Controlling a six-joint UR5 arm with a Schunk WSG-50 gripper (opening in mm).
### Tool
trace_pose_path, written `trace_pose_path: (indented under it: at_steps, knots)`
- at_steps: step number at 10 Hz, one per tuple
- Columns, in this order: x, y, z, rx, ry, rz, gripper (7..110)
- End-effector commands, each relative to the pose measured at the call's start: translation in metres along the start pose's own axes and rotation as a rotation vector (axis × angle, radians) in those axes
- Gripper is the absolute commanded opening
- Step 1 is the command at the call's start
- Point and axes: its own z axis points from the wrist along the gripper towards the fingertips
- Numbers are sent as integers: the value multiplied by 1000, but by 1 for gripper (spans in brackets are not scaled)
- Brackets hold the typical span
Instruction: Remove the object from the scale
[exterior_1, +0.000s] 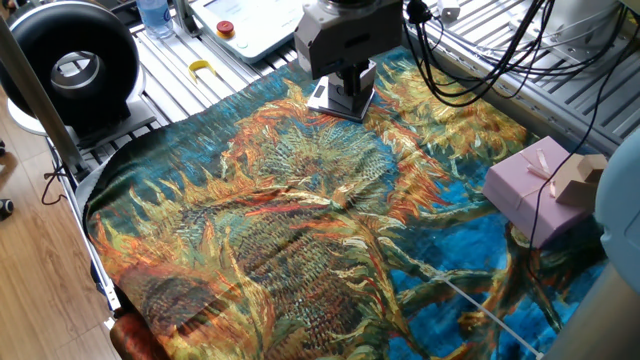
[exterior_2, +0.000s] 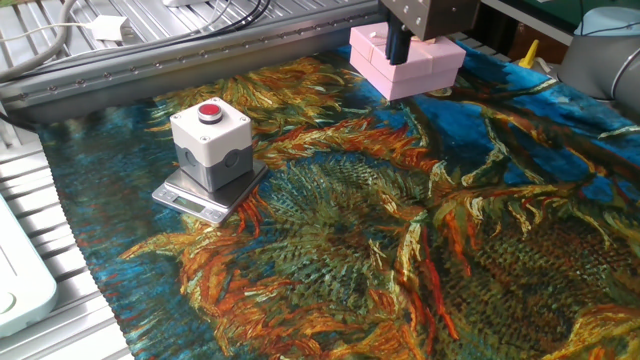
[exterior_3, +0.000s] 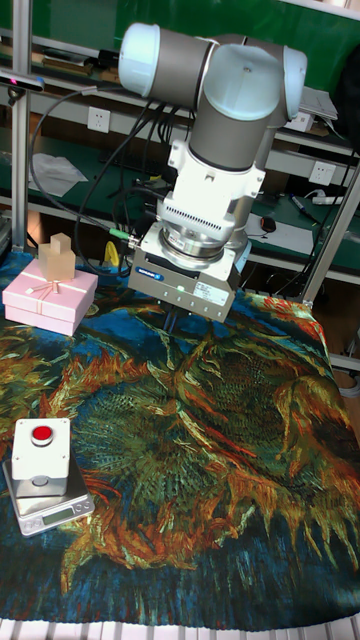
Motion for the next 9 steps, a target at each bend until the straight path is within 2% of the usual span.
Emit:
trace_pose_path:
  at_steps: [1,3,5,6,7,8,9]
  knots:
    - [-7,2,-1,-13,-22,-37,7]
    - [-19,3,-2,-19,-68,-34,7]
    - [-11,3,-9,-27,-16,-19,7]
    - [-25,3,-11,-40,-64,-36,7]
    - [-17,0,-17,-48,-11,7,7]
    - [-17,-11,-24,-48,17,13,7]
    - [-32,-22,-25,-47,-13,-9,7]
